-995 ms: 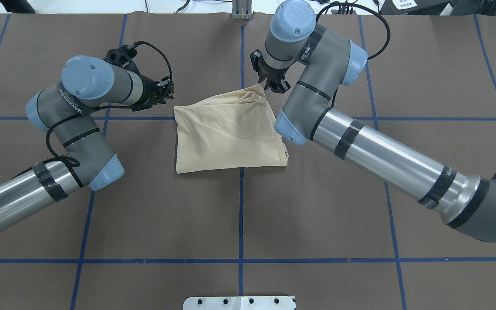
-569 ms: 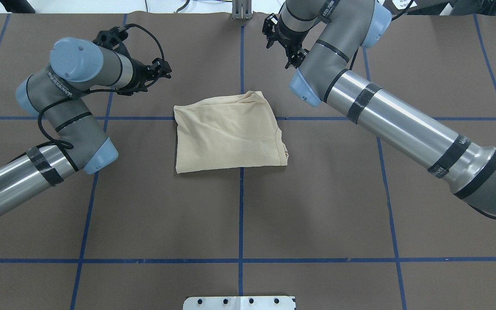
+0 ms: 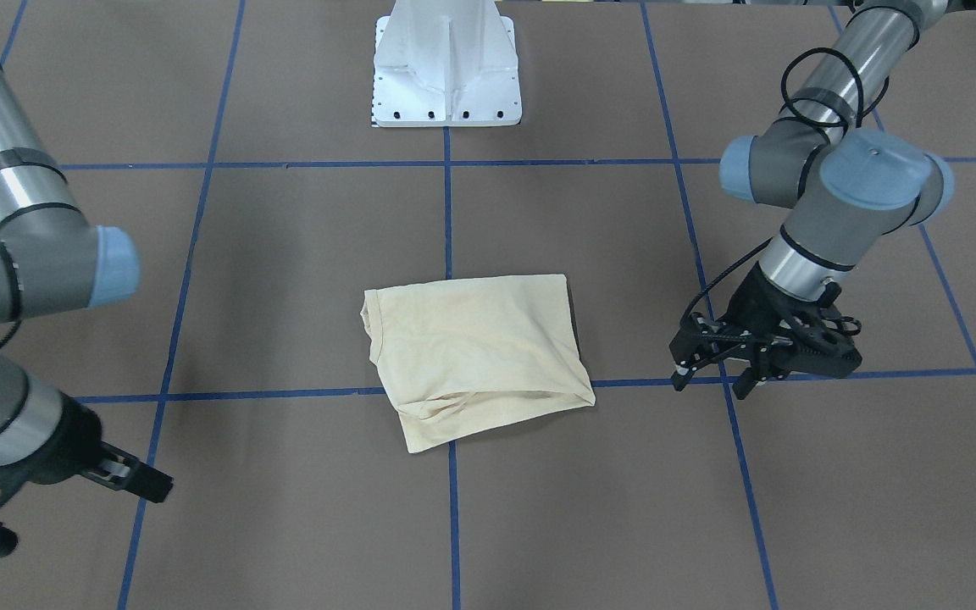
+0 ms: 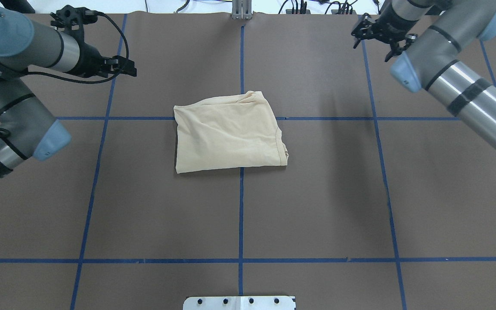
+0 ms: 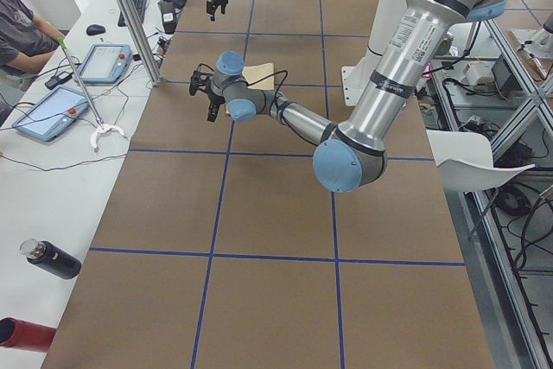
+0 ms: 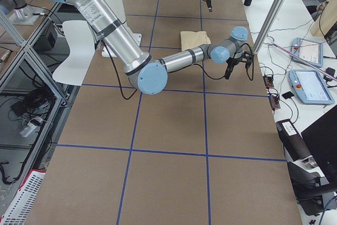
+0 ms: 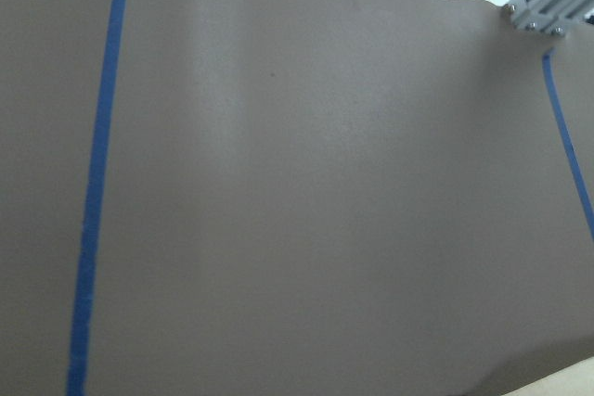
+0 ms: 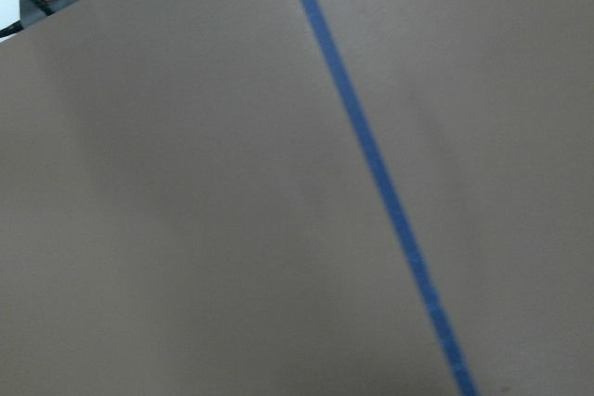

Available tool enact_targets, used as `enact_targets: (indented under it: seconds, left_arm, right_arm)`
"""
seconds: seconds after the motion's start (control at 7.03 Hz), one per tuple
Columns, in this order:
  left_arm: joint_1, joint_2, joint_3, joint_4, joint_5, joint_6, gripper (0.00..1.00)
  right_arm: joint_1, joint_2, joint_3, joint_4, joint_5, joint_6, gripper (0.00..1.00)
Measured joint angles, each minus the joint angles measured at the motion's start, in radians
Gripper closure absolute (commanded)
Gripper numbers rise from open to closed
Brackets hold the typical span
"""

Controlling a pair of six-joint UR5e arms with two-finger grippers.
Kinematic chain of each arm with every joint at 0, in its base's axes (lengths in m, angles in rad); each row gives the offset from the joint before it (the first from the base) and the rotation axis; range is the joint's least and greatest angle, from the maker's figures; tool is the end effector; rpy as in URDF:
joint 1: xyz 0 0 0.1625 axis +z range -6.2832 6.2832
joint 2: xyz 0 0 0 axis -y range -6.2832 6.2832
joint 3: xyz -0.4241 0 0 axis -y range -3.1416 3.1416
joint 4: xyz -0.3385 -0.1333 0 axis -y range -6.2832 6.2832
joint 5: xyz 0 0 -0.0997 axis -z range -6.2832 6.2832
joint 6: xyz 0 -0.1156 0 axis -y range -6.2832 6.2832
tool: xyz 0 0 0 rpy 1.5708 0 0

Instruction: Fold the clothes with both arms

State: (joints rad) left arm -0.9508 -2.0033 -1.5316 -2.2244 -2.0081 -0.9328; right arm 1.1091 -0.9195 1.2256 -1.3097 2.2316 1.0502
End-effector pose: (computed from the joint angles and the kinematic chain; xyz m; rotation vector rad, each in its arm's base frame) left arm 0.2980 -0.5625 0.3839 0.4557 1.0018 -0.0518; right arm -0.2618 -0.6661 0.4212 -0.0437 -0.8461 0.3659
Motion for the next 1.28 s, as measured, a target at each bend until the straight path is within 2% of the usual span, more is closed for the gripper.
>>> enact_targets:
  seconds: [0.28,0.57,0.71,1.0,1.28]
  left_arm:
    - [-0.092,0.148,-0.197,0.137,-0.061,0.275,0.01]
    - [-0.238,0.282,-0.293,0.199,-0.189,0.517,0.01]
    - [-0.316,0.325,-0.294,0.209,-0.239,0.630,0.01]
    - [-0.450,0.366,-0.255,0.253,-0.271,0.889,0.01]
    - [-0.496,0.391,-0.239,0.279,-0.275,1.013,0.01]
  right_arm:
    - [0.129,-0.157,0.134,-0.114,0.044,-0.363,0.00]
    - [0.266,-0.271,0.200,-0.155,0.111,-0.608,0.00]
    - [0.313,-0.291,0.213,-0.201,0.123,-0.708,0.00]
    - [0.379,-0.303,0.256,-0.355,0.115,-0.905,0.00]
    - [0.394,-0.372,0.352,-0.416,0.094,-0.960,0.00]
